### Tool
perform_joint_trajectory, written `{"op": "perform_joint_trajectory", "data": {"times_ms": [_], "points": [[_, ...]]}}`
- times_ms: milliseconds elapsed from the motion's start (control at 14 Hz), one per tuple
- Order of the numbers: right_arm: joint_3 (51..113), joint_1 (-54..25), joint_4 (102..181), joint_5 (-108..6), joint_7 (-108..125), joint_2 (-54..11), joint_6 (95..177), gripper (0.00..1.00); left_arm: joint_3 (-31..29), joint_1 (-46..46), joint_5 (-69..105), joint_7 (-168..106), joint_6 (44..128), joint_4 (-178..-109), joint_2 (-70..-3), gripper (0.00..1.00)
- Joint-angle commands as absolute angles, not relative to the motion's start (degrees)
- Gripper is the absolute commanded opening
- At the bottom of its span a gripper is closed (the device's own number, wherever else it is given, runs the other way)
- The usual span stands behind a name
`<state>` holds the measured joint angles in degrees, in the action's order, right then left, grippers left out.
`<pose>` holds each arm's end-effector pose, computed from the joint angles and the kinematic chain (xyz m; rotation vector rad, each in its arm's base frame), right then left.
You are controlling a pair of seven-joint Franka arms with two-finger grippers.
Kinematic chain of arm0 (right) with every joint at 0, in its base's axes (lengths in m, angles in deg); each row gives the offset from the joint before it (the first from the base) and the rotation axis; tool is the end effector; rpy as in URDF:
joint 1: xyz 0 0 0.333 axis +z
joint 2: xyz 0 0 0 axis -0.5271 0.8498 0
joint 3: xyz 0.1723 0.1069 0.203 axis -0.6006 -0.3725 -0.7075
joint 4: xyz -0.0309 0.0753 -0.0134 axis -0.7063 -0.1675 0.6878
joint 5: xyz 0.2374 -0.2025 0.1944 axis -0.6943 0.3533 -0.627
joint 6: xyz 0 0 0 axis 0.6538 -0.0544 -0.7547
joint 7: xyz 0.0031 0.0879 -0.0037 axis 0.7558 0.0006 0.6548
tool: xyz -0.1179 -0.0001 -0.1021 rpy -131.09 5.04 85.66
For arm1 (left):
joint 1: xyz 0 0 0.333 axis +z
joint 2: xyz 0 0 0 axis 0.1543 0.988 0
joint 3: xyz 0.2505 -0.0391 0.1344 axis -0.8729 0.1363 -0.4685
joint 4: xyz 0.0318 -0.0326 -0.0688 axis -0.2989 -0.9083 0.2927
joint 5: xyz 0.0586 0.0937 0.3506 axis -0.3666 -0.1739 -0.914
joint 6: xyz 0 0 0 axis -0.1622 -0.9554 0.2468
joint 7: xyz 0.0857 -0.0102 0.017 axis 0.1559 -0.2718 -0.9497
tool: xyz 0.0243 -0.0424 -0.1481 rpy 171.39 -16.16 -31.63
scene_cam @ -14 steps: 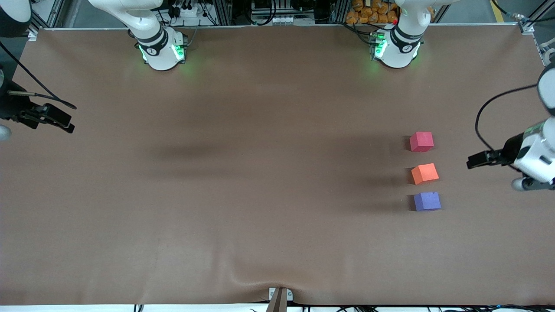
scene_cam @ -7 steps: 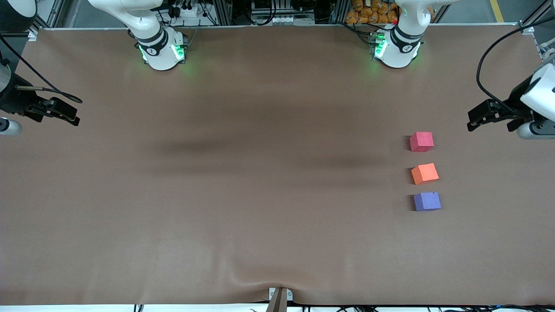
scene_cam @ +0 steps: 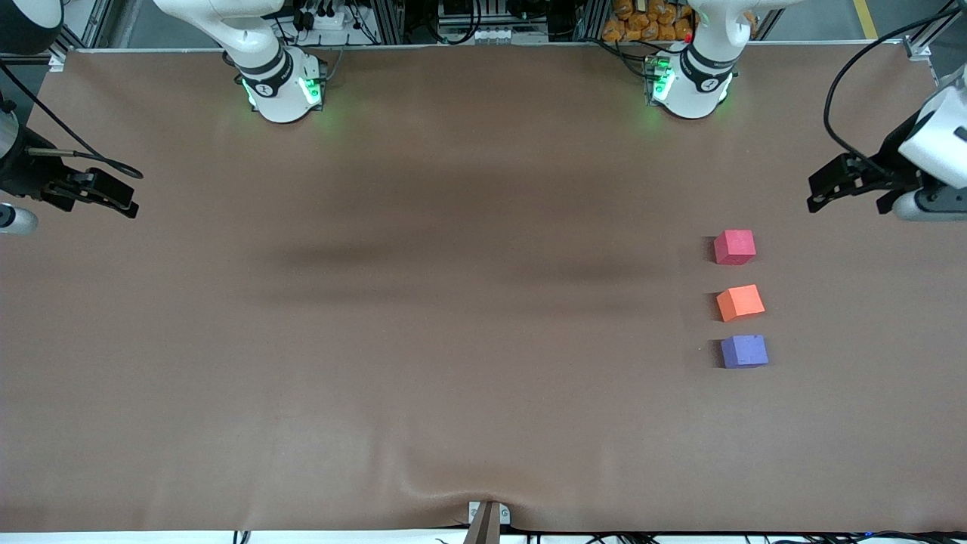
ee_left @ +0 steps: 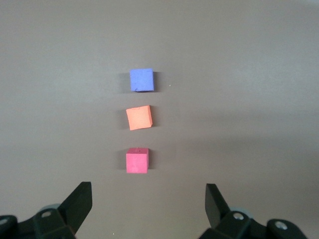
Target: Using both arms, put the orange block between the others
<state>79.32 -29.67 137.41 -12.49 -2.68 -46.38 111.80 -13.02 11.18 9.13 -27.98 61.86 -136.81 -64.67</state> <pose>0.5204 -0.0077 0.5282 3.1155 -0.1808 -0.0462 0.5208 -0.0388 0.5493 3.1361 -0.0190 0.0573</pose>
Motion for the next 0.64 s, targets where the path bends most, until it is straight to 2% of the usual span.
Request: {"op": "perform_joint_trajectory", "data": {"times_ms": [0,214,571], "points": [[79.3,-29.5,137.6,-11.6,-2.6,-47.3,111.4,1.0,-15.2,9.2,10.1,-27.5,61.8,-140.5,-68.7,1.0],[79.3,-29.3,137.6,-11.6,-2.6,-47.3,111.5,1.0,-15.7,9.0,9.3,-27.5,60.1,-141.9,-70.8,1.0],[79.3,-28.6,137.6,-11.6,-3.0,-47.3,111.5,1.0,-19.0,8.6,9.2,-27.6,55.4,-138.3,-70.0,1.0]]}}
